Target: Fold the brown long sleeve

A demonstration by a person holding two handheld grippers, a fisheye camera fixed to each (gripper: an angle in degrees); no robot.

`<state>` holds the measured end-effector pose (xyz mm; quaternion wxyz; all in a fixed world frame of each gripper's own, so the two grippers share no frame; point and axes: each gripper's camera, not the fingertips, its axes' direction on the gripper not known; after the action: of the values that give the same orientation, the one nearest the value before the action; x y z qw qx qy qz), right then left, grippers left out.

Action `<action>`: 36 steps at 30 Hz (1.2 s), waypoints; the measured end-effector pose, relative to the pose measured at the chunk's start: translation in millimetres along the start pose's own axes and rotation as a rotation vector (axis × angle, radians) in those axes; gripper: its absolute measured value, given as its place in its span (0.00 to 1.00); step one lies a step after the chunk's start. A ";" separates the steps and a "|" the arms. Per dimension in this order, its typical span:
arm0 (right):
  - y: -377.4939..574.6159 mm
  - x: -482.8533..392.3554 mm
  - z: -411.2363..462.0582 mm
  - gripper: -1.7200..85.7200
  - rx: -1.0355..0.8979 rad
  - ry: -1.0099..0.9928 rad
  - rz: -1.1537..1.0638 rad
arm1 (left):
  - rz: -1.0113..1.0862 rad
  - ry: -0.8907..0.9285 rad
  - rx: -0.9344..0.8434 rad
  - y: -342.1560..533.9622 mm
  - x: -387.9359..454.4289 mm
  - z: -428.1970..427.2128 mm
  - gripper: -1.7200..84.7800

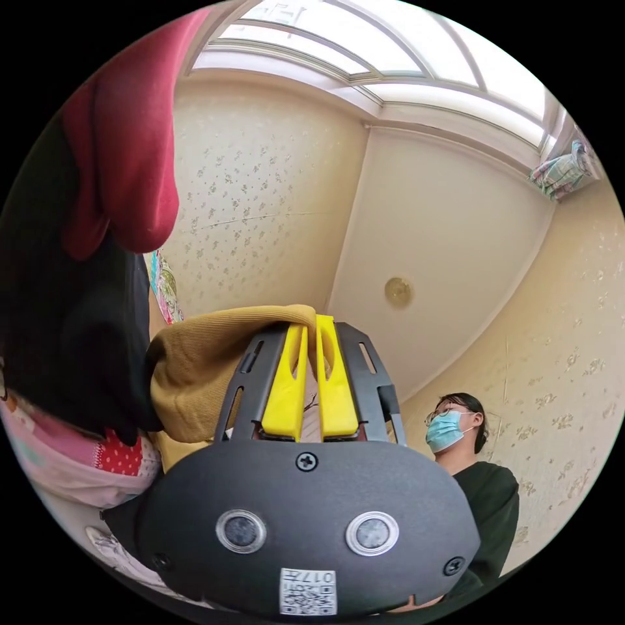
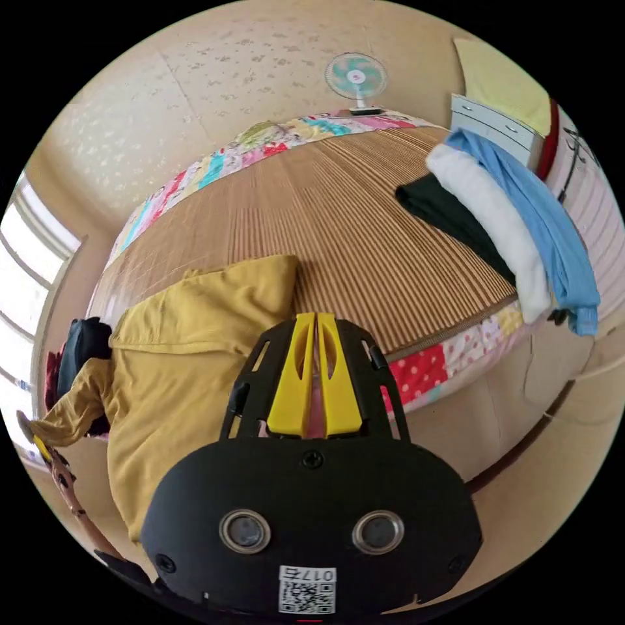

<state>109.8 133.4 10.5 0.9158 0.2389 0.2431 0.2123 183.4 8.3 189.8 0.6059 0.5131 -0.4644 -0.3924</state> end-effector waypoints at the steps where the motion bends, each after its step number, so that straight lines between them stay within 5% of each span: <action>1: -0.1 7.9 2.6 0.04 -0.024 -0.026 0.032 | -0.012 0.006 0.013 0.1 -1.6 -1.2 0.01; 4: 9.6 8.5 -14.9 0.05 0.046 -0.260 0.007 | -0.023 -0.006 0.025 -1.1 -2.4 -1.0 0.01; 11: 11.5 -175.1 -33.3 0.10 -0.023 -0.546 -0.532 | -0.040 0.032 0.025 -8.6 5.3 25.6 0.01; 15: 20.8 -291.1 18.2 0.13 -0.189 -0.375 -0.727 | -0.080 0.024 -0.002 -6.5 6.7 44.8 0.01; 20: 36.9 -329.7 66.6 0.10 -0.230 -0.187 -0.730 | -0.174 0.012 -0.019 6.7 7.1 57.0 0.01; 32: 63.6 -326.8 -26.8 0.03 -0.100 -0.345 -0.983 | -0.226 -0.006 0.026 -3.6 5.3 44.7 0.01; 36: 85.1 -305.5 1.4 0.03 -0.237 -0.359 -1.066 | -0.237 0.011 0.054 -6.6 -1.3 41.9 0.01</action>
<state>-154.5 46.4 162.6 0.9437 0.0112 0.1452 -0.2969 142.6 -2.3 184.8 0.5439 0.5826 -0.4076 -0.4458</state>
